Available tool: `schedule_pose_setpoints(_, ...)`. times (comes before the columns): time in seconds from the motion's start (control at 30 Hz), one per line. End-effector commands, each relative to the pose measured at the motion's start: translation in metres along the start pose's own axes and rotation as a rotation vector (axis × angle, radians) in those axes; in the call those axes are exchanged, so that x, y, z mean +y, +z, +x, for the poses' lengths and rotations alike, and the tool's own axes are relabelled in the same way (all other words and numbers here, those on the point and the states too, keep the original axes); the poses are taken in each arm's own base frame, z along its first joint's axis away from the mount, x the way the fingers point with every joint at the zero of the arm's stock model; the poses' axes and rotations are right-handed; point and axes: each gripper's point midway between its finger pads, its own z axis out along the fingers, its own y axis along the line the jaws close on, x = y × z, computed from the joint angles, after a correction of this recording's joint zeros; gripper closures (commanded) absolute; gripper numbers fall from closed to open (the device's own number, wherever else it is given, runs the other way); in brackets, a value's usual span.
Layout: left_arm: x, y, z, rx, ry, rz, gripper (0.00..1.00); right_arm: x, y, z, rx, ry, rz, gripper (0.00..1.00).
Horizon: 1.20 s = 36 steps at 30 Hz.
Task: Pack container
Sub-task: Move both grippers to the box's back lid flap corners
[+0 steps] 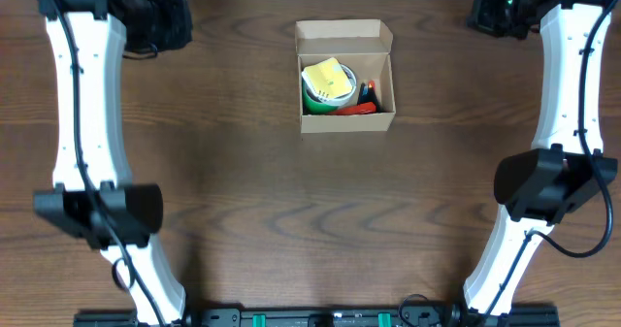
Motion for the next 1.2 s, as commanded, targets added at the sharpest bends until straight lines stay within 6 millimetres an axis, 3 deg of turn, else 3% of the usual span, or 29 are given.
schedule_pose_setpoints(0.0,-0.025,0.018,-0.017,0.024,-0.068,0.44,0.94,-0.009,0.028,0.008,0.072,0.068,-0.072,0.99)
schedule_pose_setpoints(0.13,-0.009,0.053,-0.034,0.066,-0.226,0.671,0.94,-0.022,0.068,0.019,0.161,0.18,-0.145,0.99)
schedule_pose_setpoints(0.27,0.006,0.094,-0.036,0.113,-0.304,0.705,0.94,-0.027,0.112,0.033,0.264,0.304,-0.288,0.99)
schedule_pose_setpoints(0.53,0.003,0.15,-0.055,0.122,-0.377,0.787,0.94,-0.024,0.173,0.052,0.377,0.451,-0.55,0.99)
schedule_pose_setpoints(0.67,0.006,0.182,-0.053,0.16,-0.44,0.787,0.94,-0.022,0.187,0.058,0.388,0.443,-0.556,0.99)
schedule_pose_setpoints(0.9,0.011,0.228,-0.033,0.252,-0.541,0.777,0.94,-0.008,0.196,0.049,0.353,0.411,-0.569,0.99)
schedule_pose_setpoints(1.17,0.004,0.249,-0.027,0.292,-0.589,0.757,0.94,0.025,0.208,0.048,0.356,0.392,-0.598,0.99)
